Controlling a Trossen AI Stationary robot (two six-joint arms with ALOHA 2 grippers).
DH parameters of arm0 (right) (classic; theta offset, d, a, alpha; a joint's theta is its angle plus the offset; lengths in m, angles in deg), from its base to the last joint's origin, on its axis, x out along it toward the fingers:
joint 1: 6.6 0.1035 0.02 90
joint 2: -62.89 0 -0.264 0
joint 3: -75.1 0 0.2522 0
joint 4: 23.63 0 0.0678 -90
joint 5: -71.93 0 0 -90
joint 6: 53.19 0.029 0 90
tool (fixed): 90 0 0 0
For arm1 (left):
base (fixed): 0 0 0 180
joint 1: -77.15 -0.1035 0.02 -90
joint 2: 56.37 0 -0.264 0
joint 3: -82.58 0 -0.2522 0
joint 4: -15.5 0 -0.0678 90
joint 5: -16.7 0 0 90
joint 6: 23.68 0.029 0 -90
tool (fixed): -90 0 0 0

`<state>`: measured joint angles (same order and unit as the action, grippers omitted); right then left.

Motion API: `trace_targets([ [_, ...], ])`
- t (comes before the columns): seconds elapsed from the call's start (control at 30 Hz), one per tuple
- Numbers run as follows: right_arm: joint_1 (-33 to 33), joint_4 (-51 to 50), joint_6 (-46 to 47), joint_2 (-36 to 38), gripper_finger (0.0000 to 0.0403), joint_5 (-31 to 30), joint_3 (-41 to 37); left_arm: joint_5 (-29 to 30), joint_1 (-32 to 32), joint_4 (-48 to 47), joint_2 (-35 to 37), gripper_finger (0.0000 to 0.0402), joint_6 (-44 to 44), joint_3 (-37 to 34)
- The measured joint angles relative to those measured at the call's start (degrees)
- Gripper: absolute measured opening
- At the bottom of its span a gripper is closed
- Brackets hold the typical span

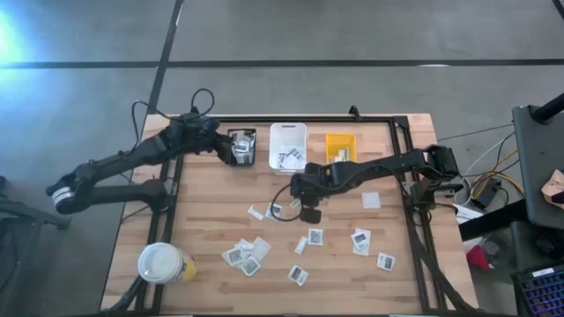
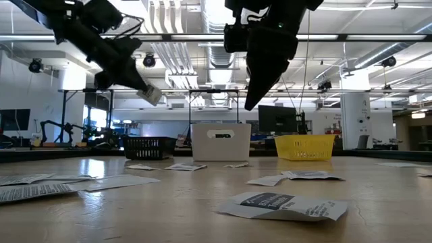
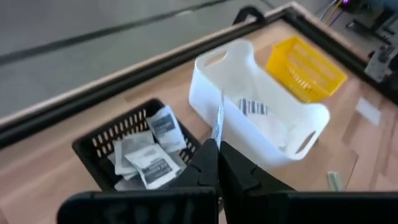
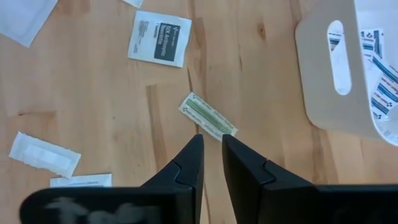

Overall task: Pick & Place First Aid Supplies
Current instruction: Put the towelette pack into the black basket

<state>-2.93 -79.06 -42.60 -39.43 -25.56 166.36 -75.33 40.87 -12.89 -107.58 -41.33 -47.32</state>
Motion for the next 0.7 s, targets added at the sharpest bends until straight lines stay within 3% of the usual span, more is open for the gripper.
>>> trace_targets([
  [0.37, 1.4, 0.1, 0.0, 0.0, 0.0052, 0.0, 0.0, 2.9, 0.0, 0.4, -11.5, 0.0000, -0.1, 0.0],
  [0.7, 1.5, 0.3, 0.0, 0.0, 0.0049, 0.0, -0.5, -3.1, -0.1, 3.6, -17.2, 0.0000, -0.2, 0.0],
])
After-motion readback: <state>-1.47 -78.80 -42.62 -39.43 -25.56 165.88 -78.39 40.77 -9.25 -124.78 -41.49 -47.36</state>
